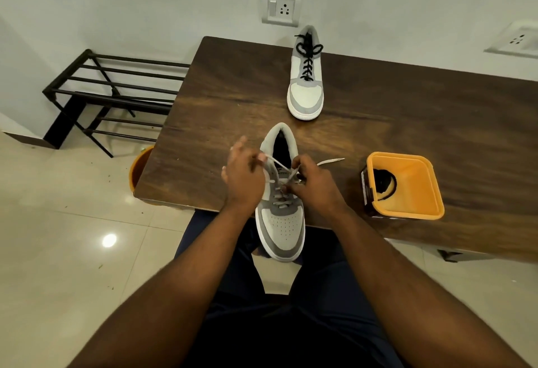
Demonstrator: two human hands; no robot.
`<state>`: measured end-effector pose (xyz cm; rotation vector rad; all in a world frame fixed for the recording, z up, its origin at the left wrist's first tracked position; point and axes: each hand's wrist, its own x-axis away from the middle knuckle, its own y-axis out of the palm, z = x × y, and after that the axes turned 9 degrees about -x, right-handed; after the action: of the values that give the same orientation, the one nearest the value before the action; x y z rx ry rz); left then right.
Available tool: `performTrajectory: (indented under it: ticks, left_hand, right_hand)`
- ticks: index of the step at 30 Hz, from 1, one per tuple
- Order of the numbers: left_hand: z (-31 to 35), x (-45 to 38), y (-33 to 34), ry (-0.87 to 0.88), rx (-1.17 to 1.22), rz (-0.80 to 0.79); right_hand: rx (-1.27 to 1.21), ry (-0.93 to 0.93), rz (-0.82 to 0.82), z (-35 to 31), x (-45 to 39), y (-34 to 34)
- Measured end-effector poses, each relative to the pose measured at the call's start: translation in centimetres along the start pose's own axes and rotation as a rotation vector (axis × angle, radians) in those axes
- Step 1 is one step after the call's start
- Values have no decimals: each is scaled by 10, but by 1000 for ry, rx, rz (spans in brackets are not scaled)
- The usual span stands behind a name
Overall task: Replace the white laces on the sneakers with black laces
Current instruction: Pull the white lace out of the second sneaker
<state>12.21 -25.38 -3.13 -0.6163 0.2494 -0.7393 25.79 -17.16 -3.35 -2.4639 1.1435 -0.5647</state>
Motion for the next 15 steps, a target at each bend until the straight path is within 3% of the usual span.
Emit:
performTrajectory:
  ticks: [3,5,7,8,10,12,14,15]
  left_hand:
    - [-17,-4,-19,-263,349,327]
    - [-28,-9,-29,-452,455,406]
    - [-32,-7,-34,-504,307,392]
    - [-32,-4,-35,-405,131,377]
    - [-30,4,-30,-48,-269,214]
    - [-23,9,-21,203,-528,-138]
    - [-19,13,-11,237,-585,-408]
    - [-20,16,-7,225,-563,-445]
  right_hand:
    - [-20,18,-15,1,2,0]
    - [-22,21,-14,0,3,0]
    - [-21,21,-21,-1,4,1]
    - [-7,14,-28,-1,5,1]
    - [57,-25,-37,0,7,3]
    - [161,-95,-35,2,8,8]
    - [240,-146,-41,3,7,13]
    - [267,-141,-48,2,6,16]
